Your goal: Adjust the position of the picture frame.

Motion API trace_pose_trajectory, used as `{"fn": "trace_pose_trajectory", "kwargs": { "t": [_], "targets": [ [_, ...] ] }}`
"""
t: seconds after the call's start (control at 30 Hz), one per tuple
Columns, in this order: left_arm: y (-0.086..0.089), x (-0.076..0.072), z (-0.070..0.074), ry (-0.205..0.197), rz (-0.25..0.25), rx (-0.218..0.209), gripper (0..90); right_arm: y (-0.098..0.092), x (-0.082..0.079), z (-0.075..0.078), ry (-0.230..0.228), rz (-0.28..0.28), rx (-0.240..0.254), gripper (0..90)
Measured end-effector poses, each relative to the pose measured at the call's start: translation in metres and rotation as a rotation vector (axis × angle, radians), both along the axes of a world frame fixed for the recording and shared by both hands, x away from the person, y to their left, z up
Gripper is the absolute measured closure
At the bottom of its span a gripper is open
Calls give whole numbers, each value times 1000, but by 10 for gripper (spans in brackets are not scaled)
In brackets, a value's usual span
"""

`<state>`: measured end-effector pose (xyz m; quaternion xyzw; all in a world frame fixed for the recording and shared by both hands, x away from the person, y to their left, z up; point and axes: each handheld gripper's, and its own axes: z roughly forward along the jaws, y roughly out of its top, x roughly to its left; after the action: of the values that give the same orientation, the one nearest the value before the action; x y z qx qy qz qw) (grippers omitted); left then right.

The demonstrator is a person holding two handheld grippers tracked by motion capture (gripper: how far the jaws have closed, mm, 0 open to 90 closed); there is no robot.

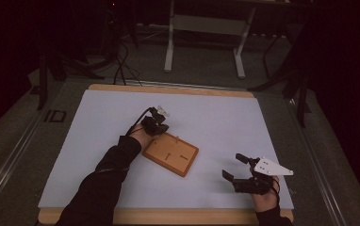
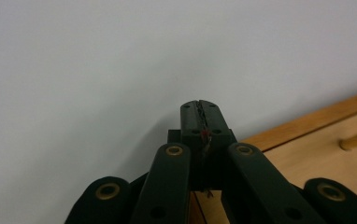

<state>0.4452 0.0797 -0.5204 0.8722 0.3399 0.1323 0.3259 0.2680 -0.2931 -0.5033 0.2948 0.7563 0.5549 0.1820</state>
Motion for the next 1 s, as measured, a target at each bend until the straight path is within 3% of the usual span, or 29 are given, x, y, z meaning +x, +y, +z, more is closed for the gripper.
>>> {"fn": "trace_pose_trajectory", "kwargs": {
  "t": [0.13,0.23,0.43,0.7,1.0],
  "targets": [
    [10,-10,2,1,-6,-19,900,1,1,-1,5,1,-2,140],
    [14,-14,3,-20,-3,-2,900,2,2,-2,8,6,2,141],
    [17,-8,-4,-24,27,-24,900,4,2,-1,4,13,0,139],
    [17,0,-8,-10,33,-1,900,4,3,-3,14,19,7,140],
    [17,-9,-4,4,8,27,900,4,3,-2,5,23,5,141]
  ]
}}
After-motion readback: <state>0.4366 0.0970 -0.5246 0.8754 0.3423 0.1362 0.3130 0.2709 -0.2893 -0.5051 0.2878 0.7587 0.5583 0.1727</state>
